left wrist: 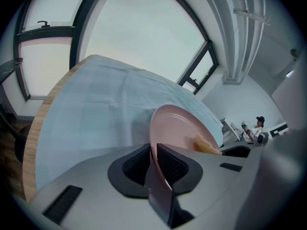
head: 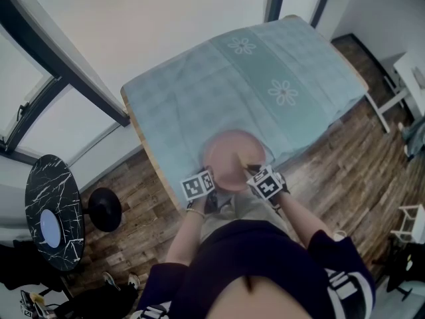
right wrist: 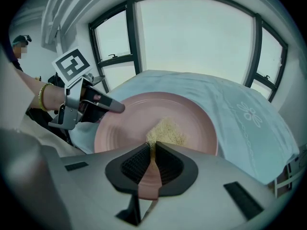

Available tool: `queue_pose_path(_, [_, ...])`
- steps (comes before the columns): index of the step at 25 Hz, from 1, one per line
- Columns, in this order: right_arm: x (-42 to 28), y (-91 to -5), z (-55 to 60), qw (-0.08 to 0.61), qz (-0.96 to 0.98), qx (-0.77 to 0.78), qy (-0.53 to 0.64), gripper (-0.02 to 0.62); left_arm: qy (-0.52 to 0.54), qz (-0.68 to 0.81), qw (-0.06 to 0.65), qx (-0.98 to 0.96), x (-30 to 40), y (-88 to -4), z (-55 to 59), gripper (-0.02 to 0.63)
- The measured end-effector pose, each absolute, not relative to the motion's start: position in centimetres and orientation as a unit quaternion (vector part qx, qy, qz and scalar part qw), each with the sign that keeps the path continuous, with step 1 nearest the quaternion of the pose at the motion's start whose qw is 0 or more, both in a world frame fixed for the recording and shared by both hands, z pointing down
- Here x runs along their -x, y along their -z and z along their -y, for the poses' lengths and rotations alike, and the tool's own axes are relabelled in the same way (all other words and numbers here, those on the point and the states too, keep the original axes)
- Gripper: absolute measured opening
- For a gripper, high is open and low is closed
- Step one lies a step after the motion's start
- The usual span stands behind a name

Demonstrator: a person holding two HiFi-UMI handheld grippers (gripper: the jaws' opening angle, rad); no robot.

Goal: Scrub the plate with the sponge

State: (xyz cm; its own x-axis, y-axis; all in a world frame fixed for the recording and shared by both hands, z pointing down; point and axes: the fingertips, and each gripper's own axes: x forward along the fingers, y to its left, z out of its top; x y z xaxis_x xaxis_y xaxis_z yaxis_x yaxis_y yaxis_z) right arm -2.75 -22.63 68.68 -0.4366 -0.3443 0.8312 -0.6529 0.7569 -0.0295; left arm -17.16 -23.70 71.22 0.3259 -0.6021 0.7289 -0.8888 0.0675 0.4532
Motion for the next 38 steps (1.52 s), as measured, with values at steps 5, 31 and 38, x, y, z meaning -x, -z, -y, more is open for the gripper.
queue_pose_path(5, [4.0,-68.5,21.2,0.437,0.835,-0.282,-0.181,0.038,-0.153,0.562,0.469,-0.664,17.2,-71.2,23.7,0.054])
queue_pose_path(31, [5.7,-63.7,17.7,0.331,0.870,-0.298,-0.212,0.038,-0.119,0.589,0.430,-0.674,17.8,-69.0,22.9,0.125])
queue_pose_path(38, [6.1,-61.8,17.5,0.297,0.881,-0.298,-0.217,0.038,-0.106,0.610,0.386,-0.684,17.7,-66.2,20.8,0.141])
